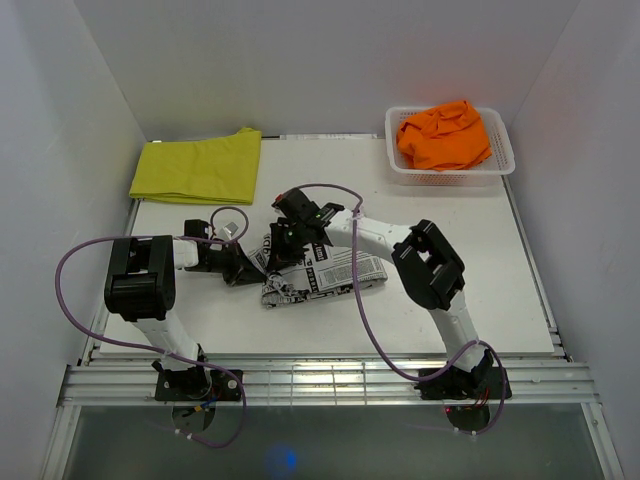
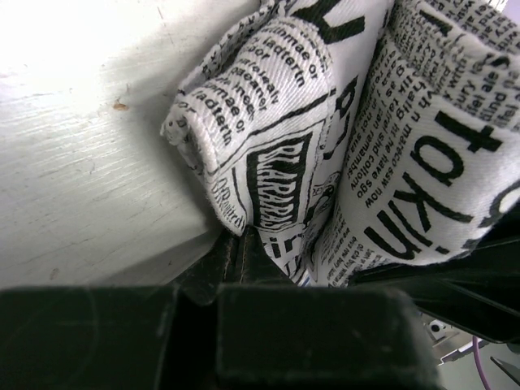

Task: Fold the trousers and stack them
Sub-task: Fold the trousers

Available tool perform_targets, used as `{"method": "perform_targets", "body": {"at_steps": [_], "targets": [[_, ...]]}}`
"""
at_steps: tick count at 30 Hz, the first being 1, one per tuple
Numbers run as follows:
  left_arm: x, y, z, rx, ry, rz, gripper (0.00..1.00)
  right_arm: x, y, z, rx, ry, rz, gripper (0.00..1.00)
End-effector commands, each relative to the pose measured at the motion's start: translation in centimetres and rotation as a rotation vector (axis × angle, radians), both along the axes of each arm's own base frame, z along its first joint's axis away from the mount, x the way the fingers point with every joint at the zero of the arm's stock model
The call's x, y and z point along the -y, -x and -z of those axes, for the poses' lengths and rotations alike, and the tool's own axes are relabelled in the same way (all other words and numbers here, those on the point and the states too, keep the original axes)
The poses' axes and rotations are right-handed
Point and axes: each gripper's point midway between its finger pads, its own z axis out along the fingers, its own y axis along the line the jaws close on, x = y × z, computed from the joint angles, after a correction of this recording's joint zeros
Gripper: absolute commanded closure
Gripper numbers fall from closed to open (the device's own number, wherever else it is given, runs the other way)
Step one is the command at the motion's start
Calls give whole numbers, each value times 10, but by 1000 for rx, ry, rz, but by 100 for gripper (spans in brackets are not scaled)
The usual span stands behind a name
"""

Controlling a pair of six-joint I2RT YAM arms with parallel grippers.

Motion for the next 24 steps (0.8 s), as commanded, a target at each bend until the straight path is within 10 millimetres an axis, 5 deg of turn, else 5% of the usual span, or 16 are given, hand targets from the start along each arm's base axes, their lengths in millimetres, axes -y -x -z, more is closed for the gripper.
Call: {"method": "perform_targets", "body": {"at_steps": [1,13,24], "targets": [[-5,3,11,2,-74,-2,100,-26,3,-28,28,-90,-18,92],[-6,-1,6,23,-82,0,100,-27,3,6,-13,-43,2,92],[-36,-14,-22,10,-47,-33,55,-46,-4,-12,15,-143,-29,87]]}}
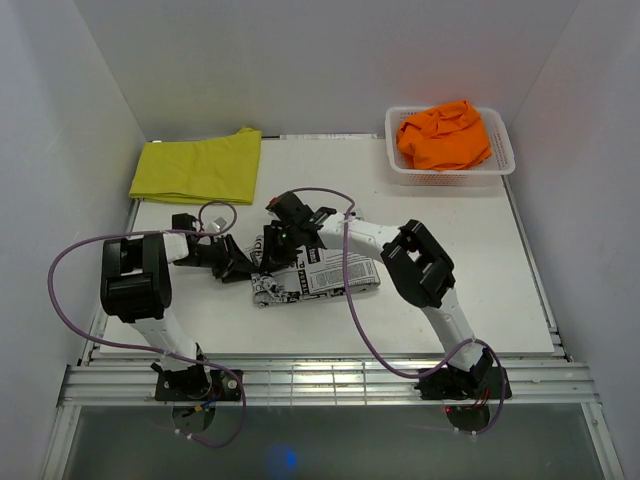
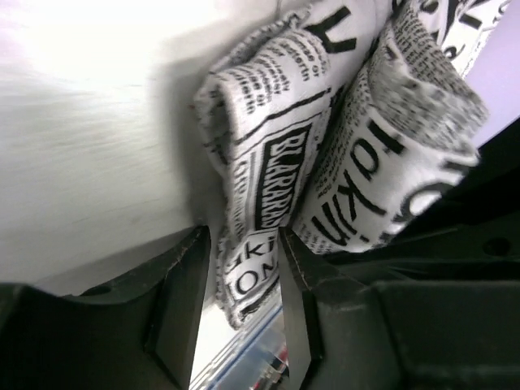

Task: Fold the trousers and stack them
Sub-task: Fold the trousers

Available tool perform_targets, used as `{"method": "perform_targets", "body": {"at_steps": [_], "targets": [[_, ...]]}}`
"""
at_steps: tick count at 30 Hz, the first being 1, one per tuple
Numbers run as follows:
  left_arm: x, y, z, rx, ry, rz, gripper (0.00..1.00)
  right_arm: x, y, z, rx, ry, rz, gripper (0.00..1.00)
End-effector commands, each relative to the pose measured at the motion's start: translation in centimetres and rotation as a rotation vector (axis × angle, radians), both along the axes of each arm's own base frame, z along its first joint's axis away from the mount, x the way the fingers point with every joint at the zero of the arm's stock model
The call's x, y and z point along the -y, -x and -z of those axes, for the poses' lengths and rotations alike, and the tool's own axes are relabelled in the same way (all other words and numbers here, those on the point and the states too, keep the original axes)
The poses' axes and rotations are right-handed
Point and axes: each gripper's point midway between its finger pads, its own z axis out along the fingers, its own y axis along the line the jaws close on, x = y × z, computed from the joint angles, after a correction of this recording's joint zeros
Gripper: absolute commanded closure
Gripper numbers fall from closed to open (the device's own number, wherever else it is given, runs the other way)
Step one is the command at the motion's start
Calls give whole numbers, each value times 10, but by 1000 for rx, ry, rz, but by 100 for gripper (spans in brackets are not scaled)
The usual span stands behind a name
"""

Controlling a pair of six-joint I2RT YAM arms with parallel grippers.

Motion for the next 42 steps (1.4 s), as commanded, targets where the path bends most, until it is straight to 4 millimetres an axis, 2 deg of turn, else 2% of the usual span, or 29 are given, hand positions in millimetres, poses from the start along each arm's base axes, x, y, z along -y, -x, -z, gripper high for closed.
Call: {"method": "perform_targets", "body": {"at_steps": [1,2,4,5,6,7,9,11,12,13,14,15,16,17,18,19,21,22,23,24,25,26,28,32,34,38,40,41,42], "targets": [[-15,-6,-15,35,-28,-1,48,-28,-4,-30,42,-123,-28,78],[-19,-9,-19,62,-40,2,46,-30,-5,-34,49,-140,-33,71],[-26,-8,-22,55,-59,-8,40,-30,-7,-45,60,-172,-49,64],[-33,-9,-26,58,-71,-21,36,-29,-10,-52,70,-188,-50,51],[-38,-10,-27,60,-79,-31,34,-28,-13,-67,98,-218,-61,44],[-46,-11,-29,59,-84,-54,26,-25,-16,-75,109,-239,-72,31],[-55,-13,-38,86,-90,-61,26,-18,-20,-100,165,-279,-91,24],[-55,-17,-55,129,-63,-44,26,-6,-28,-116,198,-307,-104,18],[-54,-17,-66,176,-66,-28,26,3,-30,-129,220,-326,-110,16],[-53,-18,-74,205,-57,-23,26,17,-39,-137,253,-345,-131,13],[-47,-17,-85,235,-21,-8,28,26,-43,-142,275,-360,-151,12],[-45,-18,-98,279,-12,5,30,37,-43,-158,316,-388,-179,12],[-40,-18,-106,315,3,32,34,58,-52,-154,356,-398,-226,13],[-35,-17,-114,345,23,53,40,70,-56,-153,374,-391,-237,13],[-29,-18,-122,376,29,77,40,86,-61,-156,394,-381,-234,13],[-17,-15,-124,390,15,122,40,112,-73,-148,376,-356,-211,13],[-17,-17,-107,332,-89,110,40,143,-79,-131,402,-291,-215,13],[-13,-13,-100,285,-79,105,41,164,-91,-124,405,-259,-179,15],[-12,-11,-94,259,-82,102,42,180,-87,-108,393,-214,-189,15],[-12,-9,-89,240,-93,97,45,192,-89,-106,408,-186,-179,16],[-11,-6,-81,218,-120,102,45,212,-100,-97,419,-129,-136,16],[-10,-6,-78,213,-133,100,46,225,-96,-83,386,-89,-126,16],[-4,-4,-70,203,-170,121,45,251,-105,-70,379,-36,-73,16],[1,-10,-59,183,-221,130,44,274,-108,-51,372,17,-49,15],[13,-6,-50,165,-231,171,44,278,-106,-45,362,30,-52,15],[12,-5,-34,109,-262,164,50,278,-104,-39,355,32,-56,15],[12,-7,-33,105,-266,167,53,278,-106,-39,363,31,-53,15],[12,-9,-36,111,-259,168,56,278,-106,-38,361,34,-52,16],[19,-11,-47,136,-212,188,75,279,-107,-37,356,36,-48,16]]}}
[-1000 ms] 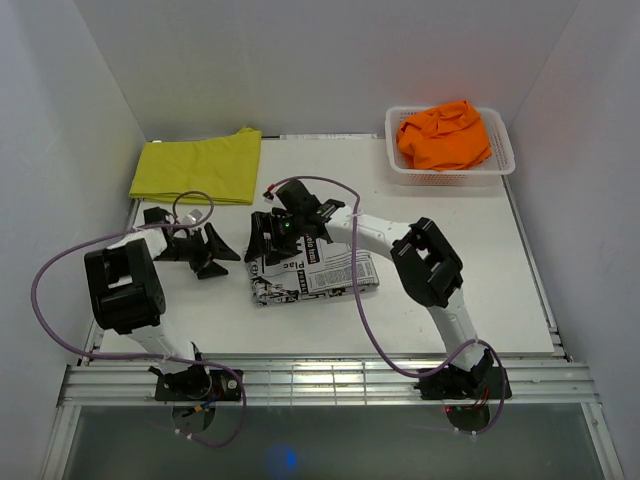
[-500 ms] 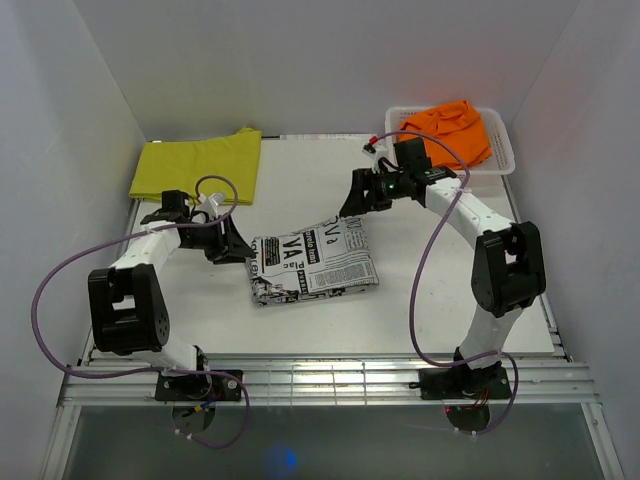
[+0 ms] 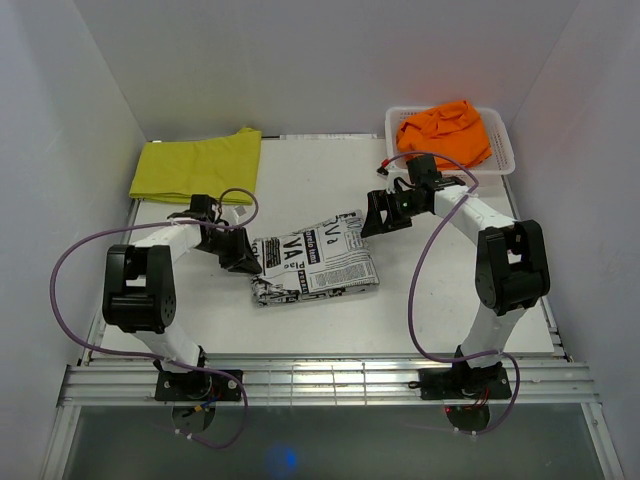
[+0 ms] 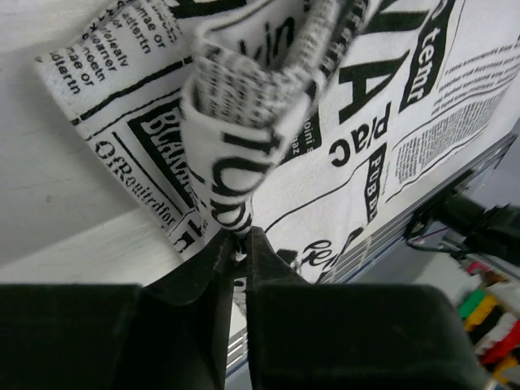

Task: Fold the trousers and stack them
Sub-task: Fold the trousers

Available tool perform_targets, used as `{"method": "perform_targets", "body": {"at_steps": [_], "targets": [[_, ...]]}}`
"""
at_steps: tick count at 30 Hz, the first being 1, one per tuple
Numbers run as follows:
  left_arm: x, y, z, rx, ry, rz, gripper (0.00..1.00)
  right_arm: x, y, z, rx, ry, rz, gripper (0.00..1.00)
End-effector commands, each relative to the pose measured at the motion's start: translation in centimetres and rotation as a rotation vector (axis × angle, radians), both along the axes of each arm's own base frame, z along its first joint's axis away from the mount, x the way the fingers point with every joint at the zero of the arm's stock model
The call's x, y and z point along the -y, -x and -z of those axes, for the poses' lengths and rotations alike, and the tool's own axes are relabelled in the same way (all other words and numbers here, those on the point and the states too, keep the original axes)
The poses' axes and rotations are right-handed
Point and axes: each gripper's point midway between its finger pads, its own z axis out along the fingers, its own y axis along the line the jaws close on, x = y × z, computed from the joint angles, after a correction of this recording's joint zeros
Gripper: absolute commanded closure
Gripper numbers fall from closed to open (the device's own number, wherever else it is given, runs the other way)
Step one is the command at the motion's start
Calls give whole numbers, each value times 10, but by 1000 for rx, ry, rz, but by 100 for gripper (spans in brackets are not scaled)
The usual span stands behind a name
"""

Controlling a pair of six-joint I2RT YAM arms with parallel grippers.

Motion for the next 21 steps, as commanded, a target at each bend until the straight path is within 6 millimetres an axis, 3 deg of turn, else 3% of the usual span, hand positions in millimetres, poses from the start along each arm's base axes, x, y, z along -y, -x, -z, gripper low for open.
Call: {"method": "perform_targets", "body": {"at_steps": [1,3,7,13,18,20,21], "targets": [[5,-15,-25,83,38,28,83,1,-2,1,27,13,-8,16],[1,-15,-31,87,10,17,88,2,-1,0,28,18,-6,16],[-8,-11,-32,74,-54,6,58,1,3,-4,22,9,-8,16],[-20,-18,-14,62,-134,-28,50,2,2,-5,24,14,-2,15],[-12,-24,-6,32,-90,-7,53,2,0,-7,33,13,5,14],[-6,-27,-8,31,-56,8,62,3,-2,-7,40,24,9,14],[1,-29,-15,37,-10,23,72,4,-2,-7,43,28,10,14]]}}
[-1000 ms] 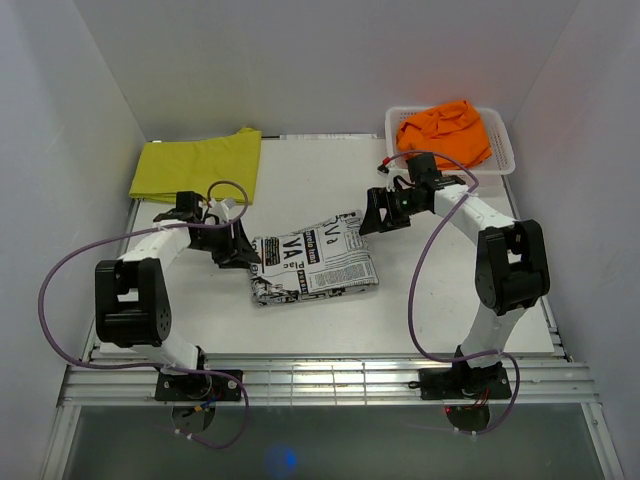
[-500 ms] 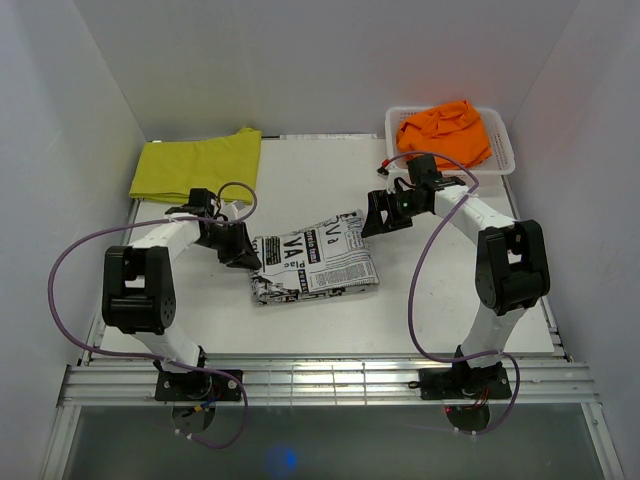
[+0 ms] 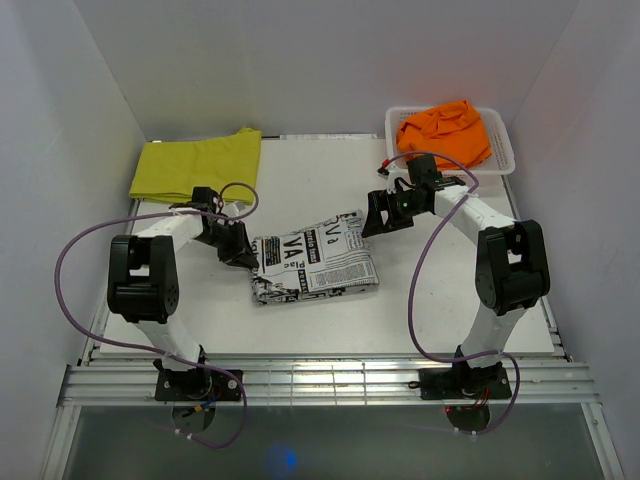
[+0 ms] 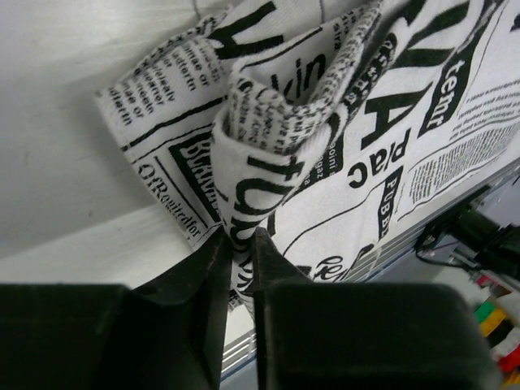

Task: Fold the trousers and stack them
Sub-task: Fold the trousers

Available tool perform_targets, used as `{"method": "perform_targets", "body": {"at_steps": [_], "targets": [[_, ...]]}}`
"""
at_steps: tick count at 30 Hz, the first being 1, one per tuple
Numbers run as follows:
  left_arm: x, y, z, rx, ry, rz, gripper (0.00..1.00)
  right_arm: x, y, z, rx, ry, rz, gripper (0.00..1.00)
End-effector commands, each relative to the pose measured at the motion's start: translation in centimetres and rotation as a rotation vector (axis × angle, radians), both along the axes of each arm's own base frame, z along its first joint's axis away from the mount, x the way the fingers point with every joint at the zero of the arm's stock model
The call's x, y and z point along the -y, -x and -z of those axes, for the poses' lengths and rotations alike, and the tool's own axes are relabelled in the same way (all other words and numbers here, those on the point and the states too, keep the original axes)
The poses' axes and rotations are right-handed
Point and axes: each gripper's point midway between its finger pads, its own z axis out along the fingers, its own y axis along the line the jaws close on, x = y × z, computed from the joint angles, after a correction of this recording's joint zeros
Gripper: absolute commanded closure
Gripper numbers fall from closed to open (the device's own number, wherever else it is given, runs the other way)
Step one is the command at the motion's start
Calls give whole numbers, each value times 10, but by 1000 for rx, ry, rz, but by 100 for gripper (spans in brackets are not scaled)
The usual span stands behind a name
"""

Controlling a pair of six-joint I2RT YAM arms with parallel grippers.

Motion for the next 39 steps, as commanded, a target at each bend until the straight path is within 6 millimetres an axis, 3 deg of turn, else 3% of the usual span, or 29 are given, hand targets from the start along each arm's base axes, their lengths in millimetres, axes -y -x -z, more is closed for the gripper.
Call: {"method": "perform_targets", "body": {"at_steps": [1,5,9,10,12,16,18,21,28,32,35,36,38,39], "targets": [[16,-13,-21,51,97,45,77,1,-1,-9,38,8,1,14],[26,-6,-50,60,192,89,100,2,0,-12,46,10,5,14],[25,4,-79,52,285,67,100,3,0,-20,58,3,8,14],[25,11,-77,27,295,61,100,3,0,-21,59,0,6,14],[6,13,-65,-2,285,-5,100,1,2,-27,62,-15,-3,15],[-14,24,-10,-113,203,-60,100,-5,3,-34,64,-46,-27,16],[-18,22,16,-148,172,-76,100,-11,5,-37,61,-74,-49,16],[-23,9,38,-161,137,-70,100,-25,12,-39,40,-131,-102,19],[-35,-31,48,-92,67,-21,92,-64,41,-44,7,-259,-300,25],[-43,-51,48,-35,19,4,78,-65,52,-17,-49,-227,-326,26],[-44,-65,21,72,25,83,64,-61,49,-12,-38,-206,-321,27],[-44,-65,10,104,36,106,61,-61,48,-17,-34,-215,-321,27],[-36,-64,-21,187,94,166,42,-61,49,-33,-10,-236,-326,27],[-37,-66,-47,278,84,185,38,-63,50,-44,-2,-259,-334,27]]}}
